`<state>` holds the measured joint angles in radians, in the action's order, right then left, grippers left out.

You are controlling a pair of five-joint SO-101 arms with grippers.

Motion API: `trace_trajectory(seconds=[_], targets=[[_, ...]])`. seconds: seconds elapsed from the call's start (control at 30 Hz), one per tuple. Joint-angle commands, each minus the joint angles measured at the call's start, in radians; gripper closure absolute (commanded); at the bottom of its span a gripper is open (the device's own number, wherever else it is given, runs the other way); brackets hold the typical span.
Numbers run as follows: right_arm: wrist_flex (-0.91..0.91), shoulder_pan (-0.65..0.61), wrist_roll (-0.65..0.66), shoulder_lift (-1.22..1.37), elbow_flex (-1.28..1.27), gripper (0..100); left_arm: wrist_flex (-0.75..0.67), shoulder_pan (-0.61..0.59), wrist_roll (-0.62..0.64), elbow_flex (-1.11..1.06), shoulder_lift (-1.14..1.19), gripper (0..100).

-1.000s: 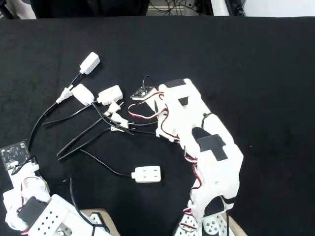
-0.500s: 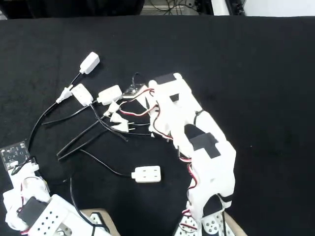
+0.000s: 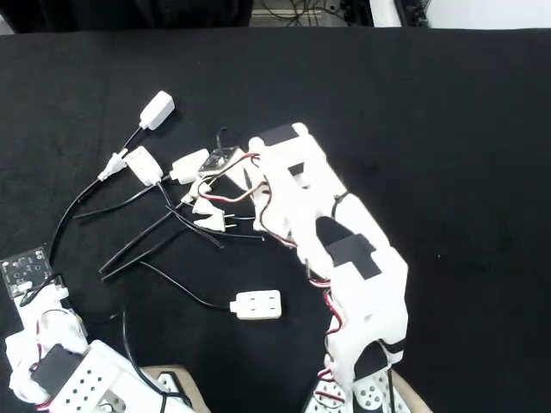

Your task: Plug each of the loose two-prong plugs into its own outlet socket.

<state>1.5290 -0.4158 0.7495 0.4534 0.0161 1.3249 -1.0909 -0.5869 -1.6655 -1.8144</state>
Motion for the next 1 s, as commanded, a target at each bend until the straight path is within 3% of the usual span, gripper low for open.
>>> trace_trajectory(seconds=[0.0,0.43,0.6,0.73,0.97], targets=[[0.011,-0.023,0.046,-0.007,0.045,87.3,-0.002,0.015,-0.011,-0.001,-0.005,93],[-0.054,0.051,0.189,0.099,0.065,87.4,-0.002,0.015,-0.011,-0.001,-0.005,93],[-0.068,0.057,0.192,0.101,0.081,88.9,-0.002,0.015,-0.011,-0.001,-0.005,93],[-0.077,0.06,0.189,0.102,0.082,99.0,-0.002,0.015,-0.011,-0.001,-0.005,93],[-0.071,0.06,0.104,0.079,0.082,98.7,-0.002,0.015,-0.011,-0.001,-0.005,93]])
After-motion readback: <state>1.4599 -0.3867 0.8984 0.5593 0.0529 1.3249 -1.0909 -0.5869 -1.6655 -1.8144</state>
